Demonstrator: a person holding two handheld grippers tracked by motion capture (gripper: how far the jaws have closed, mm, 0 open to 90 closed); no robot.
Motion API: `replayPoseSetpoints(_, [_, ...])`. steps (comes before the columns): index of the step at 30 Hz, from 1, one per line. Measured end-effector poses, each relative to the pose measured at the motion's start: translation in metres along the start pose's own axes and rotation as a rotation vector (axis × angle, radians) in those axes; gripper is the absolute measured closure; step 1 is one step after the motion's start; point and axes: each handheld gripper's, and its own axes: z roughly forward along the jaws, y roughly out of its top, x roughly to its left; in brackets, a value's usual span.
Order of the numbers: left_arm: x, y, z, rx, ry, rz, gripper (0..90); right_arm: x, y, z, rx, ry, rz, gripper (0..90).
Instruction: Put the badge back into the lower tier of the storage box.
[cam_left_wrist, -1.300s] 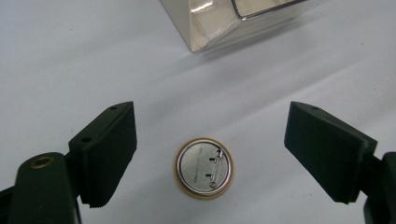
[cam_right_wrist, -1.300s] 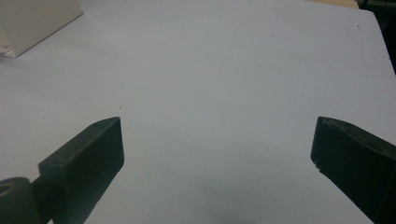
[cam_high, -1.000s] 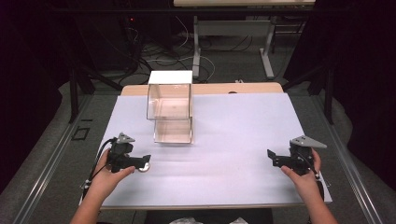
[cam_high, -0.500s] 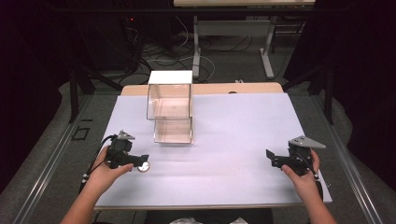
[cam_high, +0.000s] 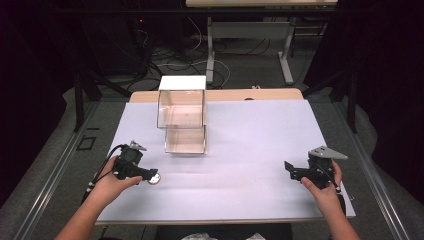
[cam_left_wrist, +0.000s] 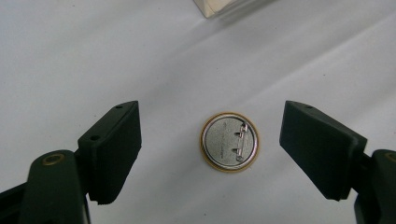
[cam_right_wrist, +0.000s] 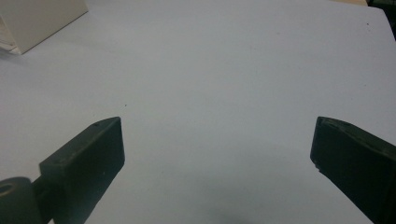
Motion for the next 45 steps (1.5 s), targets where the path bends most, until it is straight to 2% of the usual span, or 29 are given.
replayPoseSetpoints(2, [-0.001,0.0,0.002,0.008,0.003,-0.012,22.0,-0.001,0.0,0.0,-0.001,0.001,-0.011,2.7])
replayPoseSetpoints(5, [-0.002,0.0,0.004,0.028,-0.002,-0.005,22.9,0.0,0.0,0.001,-0.001,0.0,-0.009,2.7])
replayPoseSetpoints(13, [-0.003,0.001,0.013,0.045,-0.012,0.003,23.4,-0.001,0.0,0.001,0.005,-0.001,-0.01,2.7])
replayPoseSetpoints(36, [-0.002,0.001,0.025,0.106,0.01,0.02,24.9,0.001,-0.001,0.002,0.015,0.006,-0.022,3.2])
replayPoseSetpoints(42, [-0.005,0.003,0.03,0.131,0.0,0.009,26.5,0.001,-0.001,0.002,0.018,0.007,-0.02,3.4])
replayPoseSetpoints(43, [-0.005,0.003,0.031,0.134,0.001,0.019,26.8,0.001,-0.001,0.002,0.019,0.007,-0.018,3.4])
replayPoseSetpoints(45, [-0.007,0.004,0.032,0.143,0.001,0.008,27.5,0.001,-0.001,0.002,0.018,0.008,-0.023,3.5])
